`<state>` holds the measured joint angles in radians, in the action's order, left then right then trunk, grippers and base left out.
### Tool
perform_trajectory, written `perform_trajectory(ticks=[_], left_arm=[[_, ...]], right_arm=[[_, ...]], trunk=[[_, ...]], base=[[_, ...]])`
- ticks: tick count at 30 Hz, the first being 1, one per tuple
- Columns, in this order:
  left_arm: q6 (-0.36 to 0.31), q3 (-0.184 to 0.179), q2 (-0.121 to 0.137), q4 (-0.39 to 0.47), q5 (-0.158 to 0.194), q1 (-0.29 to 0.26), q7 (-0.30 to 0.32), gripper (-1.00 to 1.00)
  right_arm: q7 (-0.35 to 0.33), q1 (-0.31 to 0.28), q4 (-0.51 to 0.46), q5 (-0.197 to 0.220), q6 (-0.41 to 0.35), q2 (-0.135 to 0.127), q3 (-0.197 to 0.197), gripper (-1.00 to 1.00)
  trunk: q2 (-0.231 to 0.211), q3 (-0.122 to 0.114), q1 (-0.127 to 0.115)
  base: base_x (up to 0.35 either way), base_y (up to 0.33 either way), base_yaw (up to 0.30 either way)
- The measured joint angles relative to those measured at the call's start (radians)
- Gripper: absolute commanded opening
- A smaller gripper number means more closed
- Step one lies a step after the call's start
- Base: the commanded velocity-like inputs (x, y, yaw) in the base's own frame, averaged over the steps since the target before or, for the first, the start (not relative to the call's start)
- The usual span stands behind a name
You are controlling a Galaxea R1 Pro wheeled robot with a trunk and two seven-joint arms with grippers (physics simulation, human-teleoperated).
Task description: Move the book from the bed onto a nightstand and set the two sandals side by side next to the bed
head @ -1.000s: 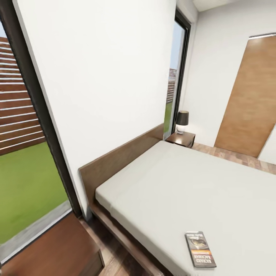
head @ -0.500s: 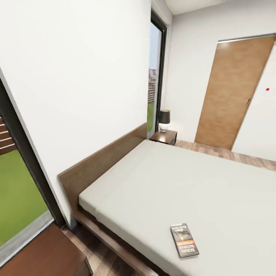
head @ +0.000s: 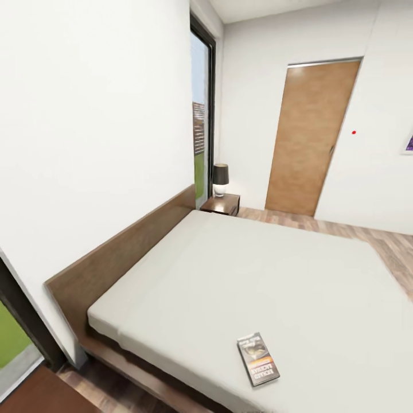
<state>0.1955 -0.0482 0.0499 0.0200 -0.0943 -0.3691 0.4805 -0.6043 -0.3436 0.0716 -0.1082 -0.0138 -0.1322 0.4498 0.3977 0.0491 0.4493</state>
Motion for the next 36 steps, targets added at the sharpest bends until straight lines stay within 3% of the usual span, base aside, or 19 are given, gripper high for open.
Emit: perform_trajectory(ticks=[36], left_arm=[[0.0,0.0,0.0,0.0,0.0,0.0,0.0,1.0]], right_arm=[[0.0,0.0,0.0,0.0,0.0,0.0,0.0,1.0]], trunk=[[0.0,0.0,0.0]], base=[[0.0,0.0,-0.3]])
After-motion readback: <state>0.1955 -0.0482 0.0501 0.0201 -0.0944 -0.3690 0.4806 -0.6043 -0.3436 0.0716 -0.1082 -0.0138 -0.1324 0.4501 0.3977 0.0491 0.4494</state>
